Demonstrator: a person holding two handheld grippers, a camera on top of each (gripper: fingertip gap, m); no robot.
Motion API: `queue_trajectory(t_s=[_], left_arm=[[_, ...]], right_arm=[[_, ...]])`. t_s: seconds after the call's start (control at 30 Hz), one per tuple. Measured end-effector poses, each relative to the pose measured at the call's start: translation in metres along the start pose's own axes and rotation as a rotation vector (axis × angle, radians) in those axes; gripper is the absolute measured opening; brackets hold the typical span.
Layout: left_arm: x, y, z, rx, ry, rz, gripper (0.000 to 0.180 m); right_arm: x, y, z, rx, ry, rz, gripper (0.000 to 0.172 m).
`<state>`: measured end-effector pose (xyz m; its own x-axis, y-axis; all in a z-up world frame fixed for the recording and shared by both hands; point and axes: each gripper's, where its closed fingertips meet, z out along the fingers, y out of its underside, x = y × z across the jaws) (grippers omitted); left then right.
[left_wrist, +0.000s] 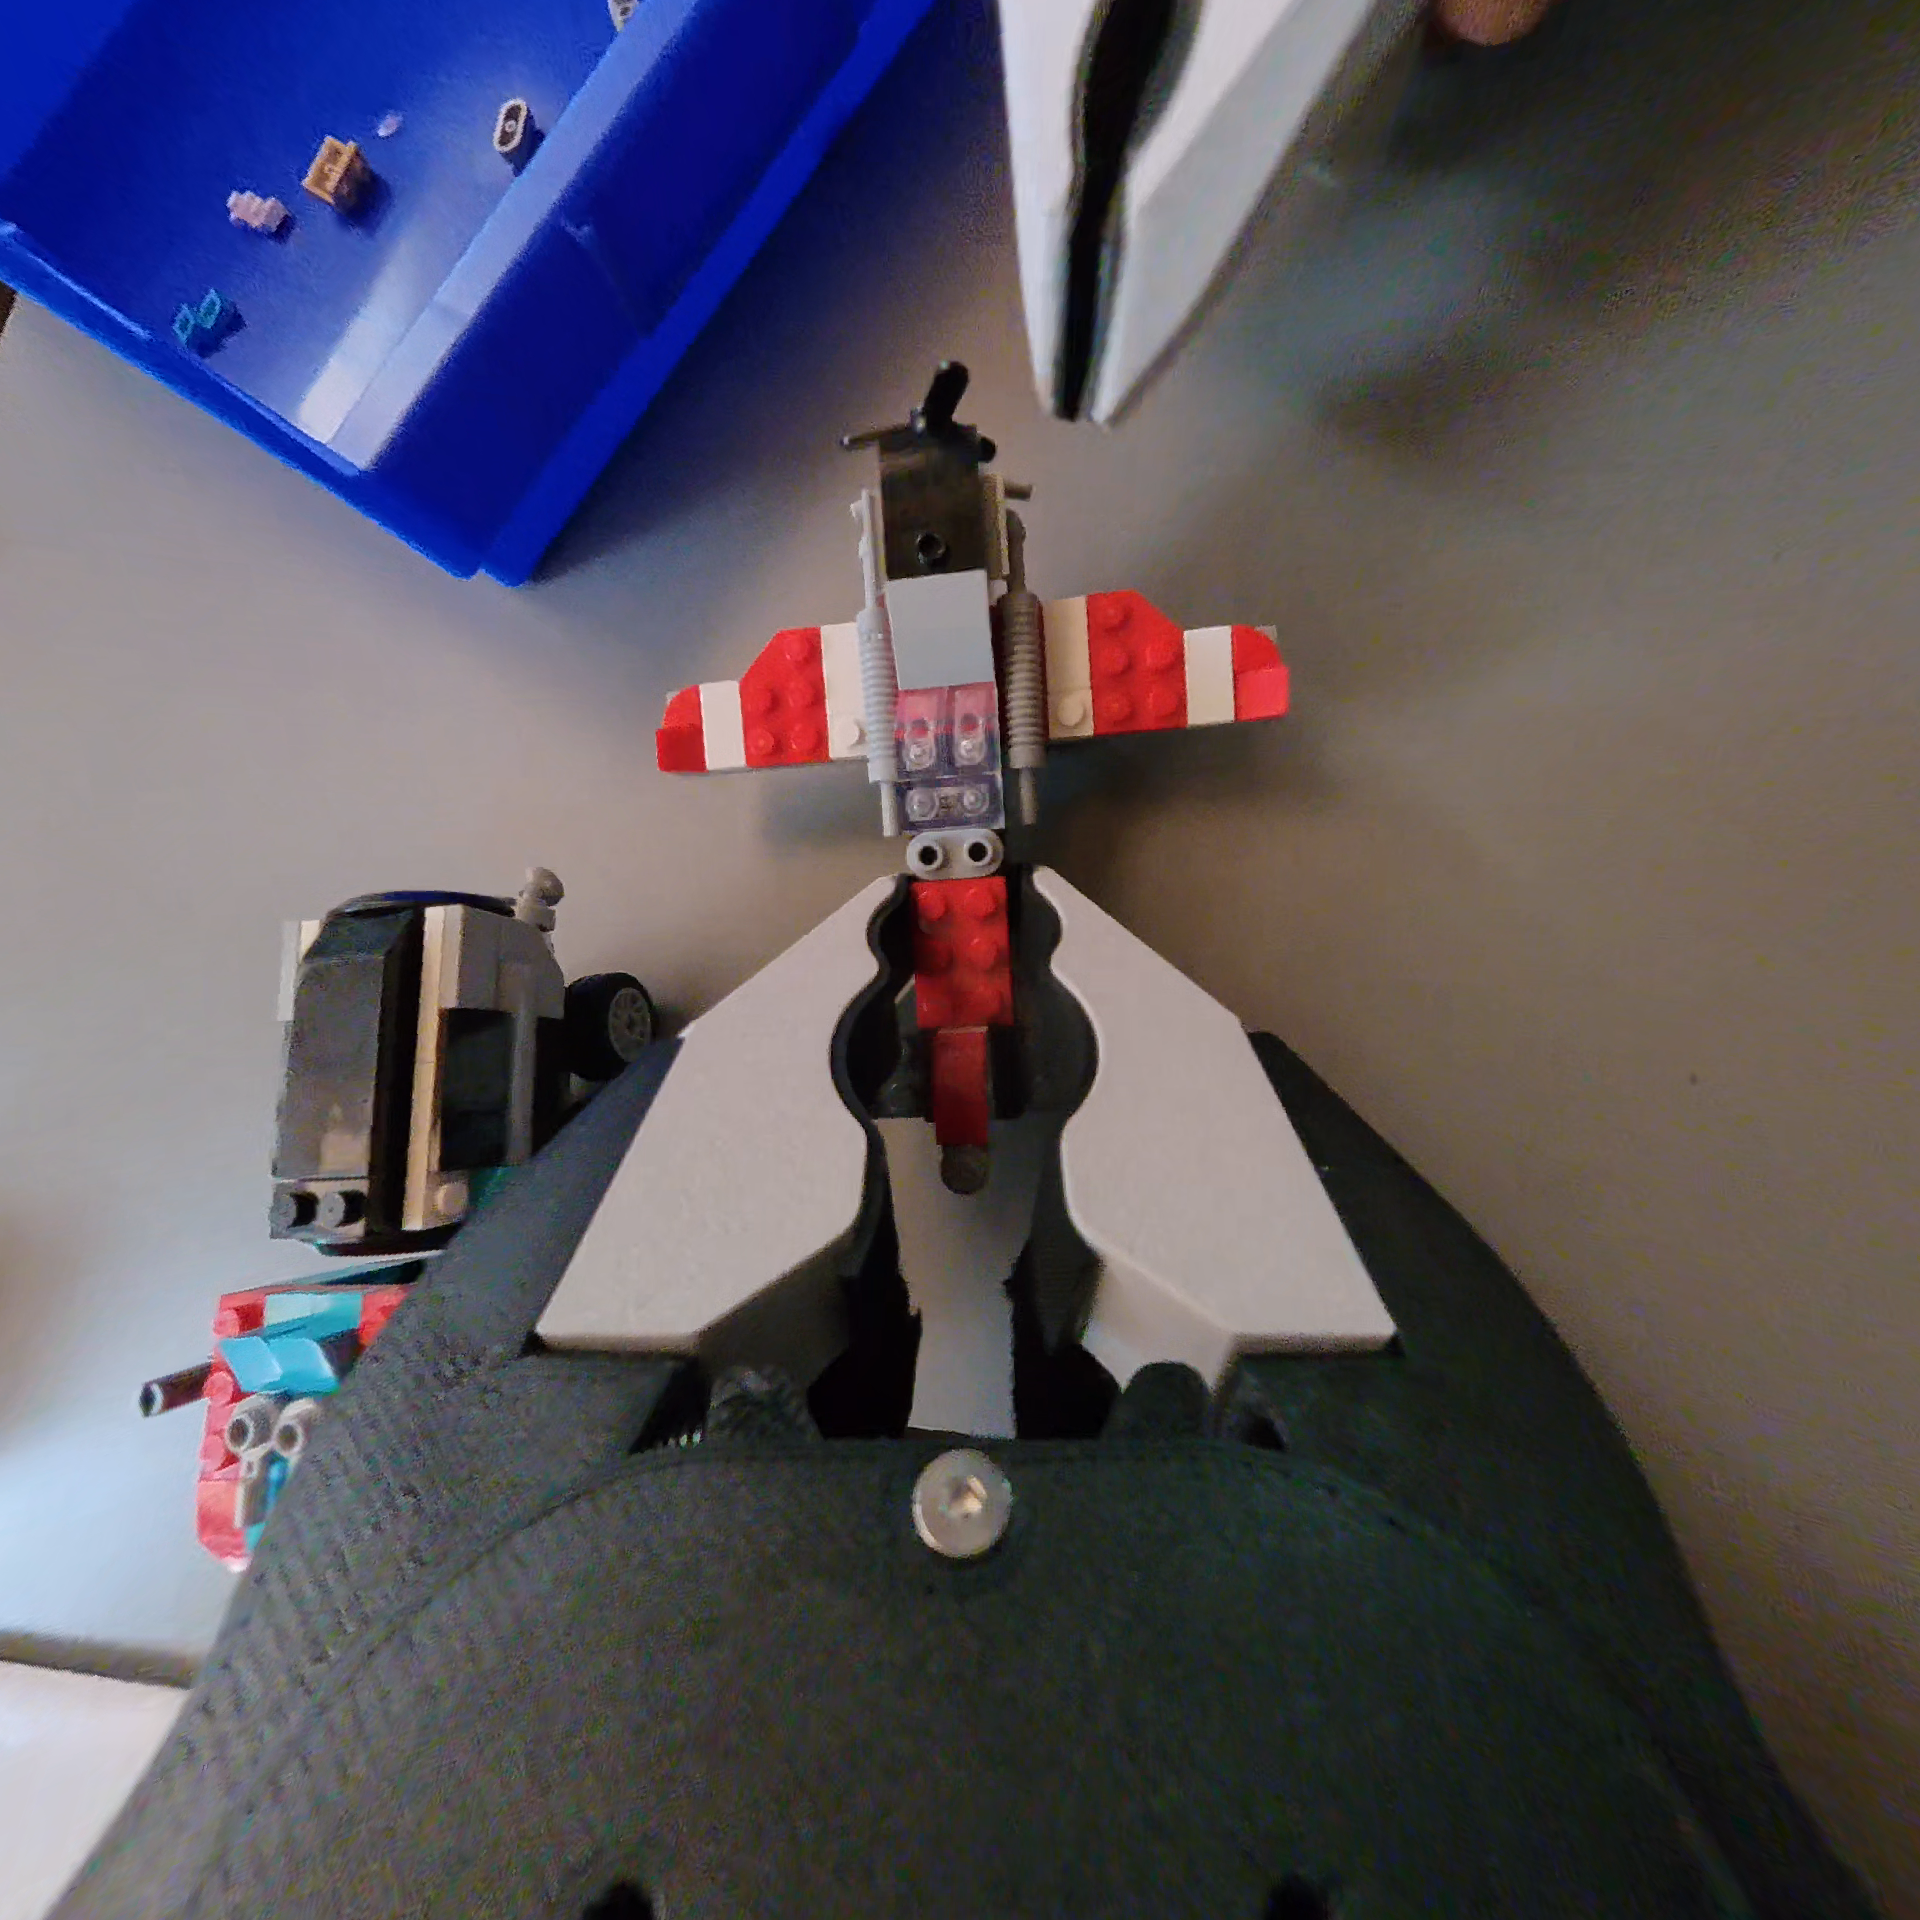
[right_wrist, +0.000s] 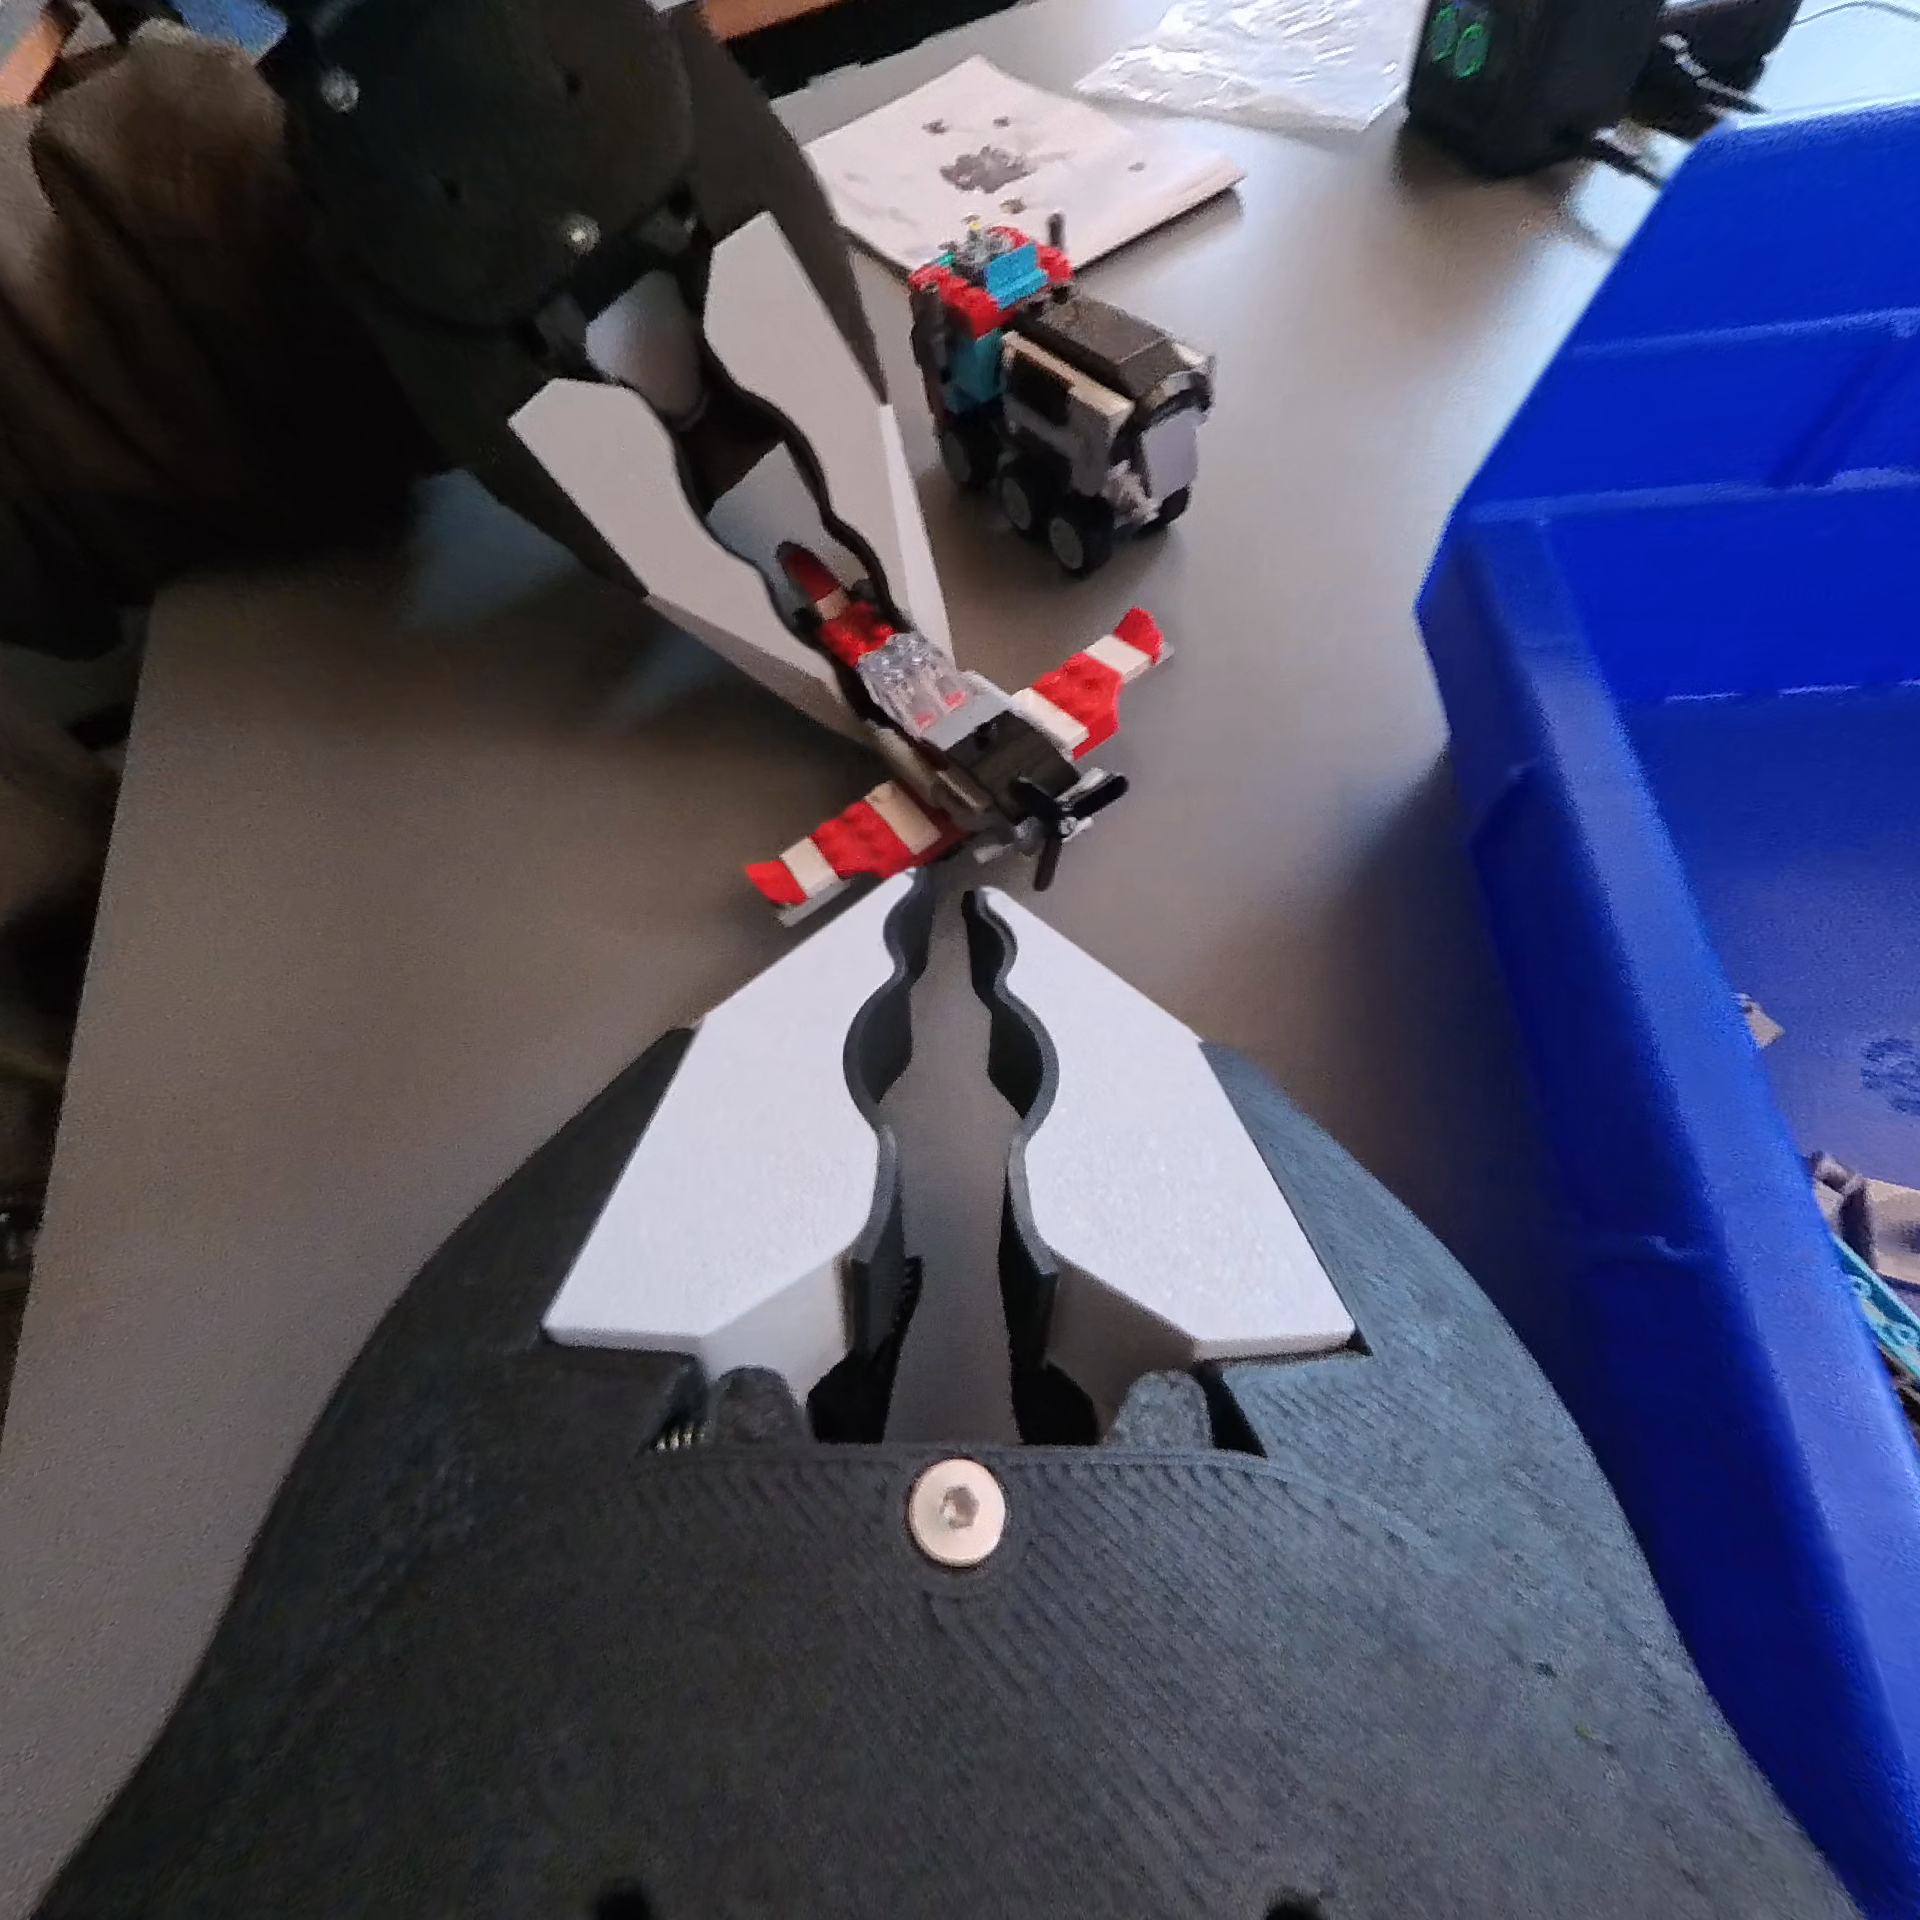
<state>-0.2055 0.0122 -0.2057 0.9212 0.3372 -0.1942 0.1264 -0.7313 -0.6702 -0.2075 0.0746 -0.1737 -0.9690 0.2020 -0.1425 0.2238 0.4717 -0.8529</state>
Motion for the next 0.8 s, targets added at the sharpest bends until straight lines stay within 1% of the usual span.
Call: queue_trajectory(t_s=[0.23, 0.3, 0.43, 0.5, 0.7, 0.8], left_arm=[[0.002, -0.005, 0.003, 0.029, 0.021, -0.118, 0.018], [0.002, -0.005, 0.003, 0.036, 0.033, -0.152, 0.018], [0.002, -0.006, 0.003, 0.044, 0.038, -0.212, 0.018], [0.002, -0.007, 0.004, 0.042, 0.031, -0.225, 0.018], [0.0, -0.008, 0.003, 0.046, -0.002, -0.296, 0.018], [-0.003, -0.007, 0.001, 0.054, -0.026, -0.346, 0.018]], right_arm=[[-0.022, 0.004, 0.003, -0.024, -0.078, -0.125, 0.009], [-0.027, 0.002, 0.002, -0.005, -0.085, -0.224, 0.009], [-0.033, 0.005, 0.004, 0.009, -0.031, -0.515, 0.013], [-0.035, 0.005, 0.006, 0.026, -0.007, -0.593, 0.017], [-0.031, 0.0, 0.009, 0.045, 0.079, -0.685, 0.018], [-0.025, -0.003, 0.008, 0.04, 0.137, -0.667, 0.022]])
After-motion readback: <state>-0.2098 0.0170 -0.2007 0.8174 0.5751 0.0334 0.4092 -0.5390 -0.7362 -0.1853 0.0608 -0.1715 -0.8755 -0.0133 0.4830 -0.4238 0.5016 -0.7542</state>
